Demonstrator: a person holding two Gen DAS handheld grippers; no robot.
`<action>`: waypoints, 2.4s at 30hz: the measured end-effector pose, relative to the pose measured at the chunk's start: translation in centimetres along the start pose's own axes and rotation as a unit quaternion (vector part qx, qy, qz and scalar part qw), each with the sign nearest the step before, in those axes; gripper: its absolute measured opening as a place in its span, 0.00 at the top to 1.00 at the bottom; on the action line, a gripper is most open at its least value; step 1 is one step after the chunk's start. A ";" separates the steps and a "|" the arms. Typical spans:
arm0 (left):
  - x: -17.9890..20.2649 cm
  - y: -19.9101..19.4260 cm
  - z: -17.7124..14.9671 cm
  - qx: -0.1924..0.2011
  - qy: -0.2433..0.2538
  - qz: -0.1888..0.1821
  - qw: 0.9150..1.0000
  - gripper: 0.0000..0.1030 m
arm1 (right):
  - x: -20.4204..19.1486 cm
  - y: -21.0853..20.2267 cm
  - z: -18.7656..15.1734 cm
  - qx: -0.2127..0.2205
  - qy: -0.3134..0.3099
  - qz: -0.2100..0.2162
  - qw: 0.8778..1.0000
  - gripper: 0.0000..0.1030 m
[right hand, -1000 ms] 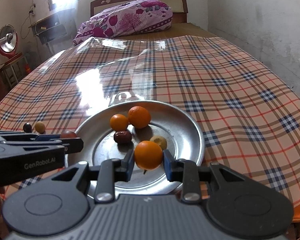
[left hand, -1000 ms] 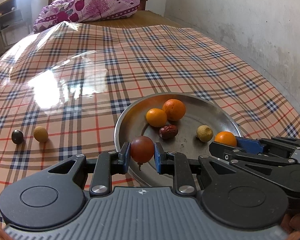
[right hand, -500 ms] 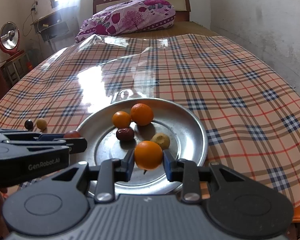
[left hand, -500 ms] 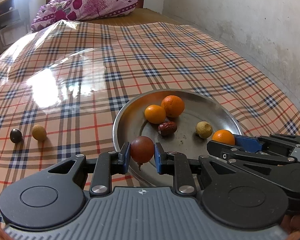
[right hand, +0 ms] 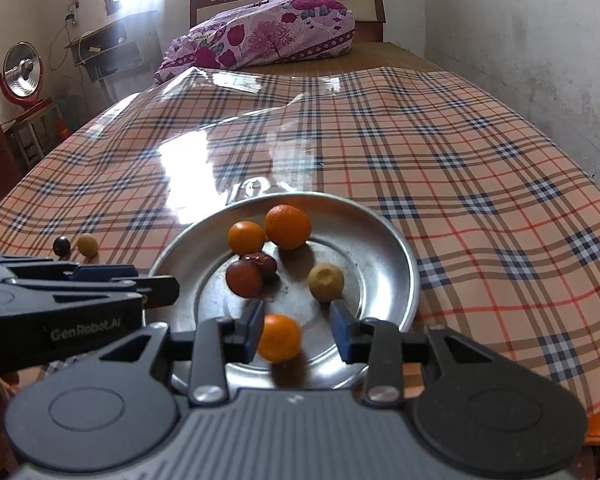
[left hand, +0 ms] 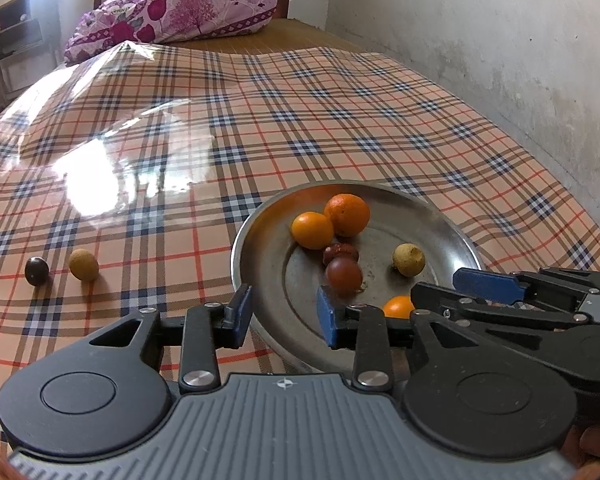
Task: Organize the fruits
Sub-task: 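Open the left tool to drop the red fruit while the right tool drops the orange into the plate, then move both open tools back to the dark fruit and yellow-brown fruit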
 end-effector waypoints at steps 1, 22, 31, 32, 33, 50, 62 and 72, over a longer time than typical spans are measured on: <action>0.0 -0.1 0.1 0.001 -0.001 0.000 1.000 0.61 | 0.1 -0.1 0.1 0.003 0.002 0.001 1.000 0.63; -3.3 -5.4 0.1 0.037 -0.031 0.033 0.998 0.54 | -1.4 -2.1 1.2 0.041 -0.006 0.020 0.999 0.63; -6.2 -7.4 -0.5 0.052 -0.056 0.054 0.996 0.53 | -3.7 -3.2 1.7 0.050 -0.030 0.035 0.998 0.63; -6.5 -7.6 -0.7 0.053 -0.060 0.056 0.995 0.53 | -4.0 -3.3 1.7 0.050 -0.033 0.037 0.998 0.63; -6.8 -7.8 -0.7 0.055 -0.064 0.059 0.995 0.53 | -4.4 -3.3 1.7 0.050 -0.036 0.040 0.997 0.63; -13.7 -9.7 -1.9 0.074 -0.121 0.107 0.984 0.46 | -10.6 -3.2 2.5 0.054 -0.085 0.078 0.992 0.63; -18.4 -8.1 -1.7 0.059 -0.129 0.130 0.981 0.40 | -13.8 -1.7 3.1 0.045 -0.096 0.091 0.990 0.63; -20.6 -4.8 -0.9 0.043 -0.115 0.130 0.984 0.39 | -15.6 0.3 3.7 0.034 -0.094 0.098 0.990 0.63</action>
Point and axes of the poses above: each gripper's, at about its wrist camera, not at the fingertips, and y roughly the way its jaws point, x to its right, z to its top, the point moved 7 cm from there along y, roughly the way its jaws point, and after that the axes turned 14 degrees about -z, right-handed, at the moved point
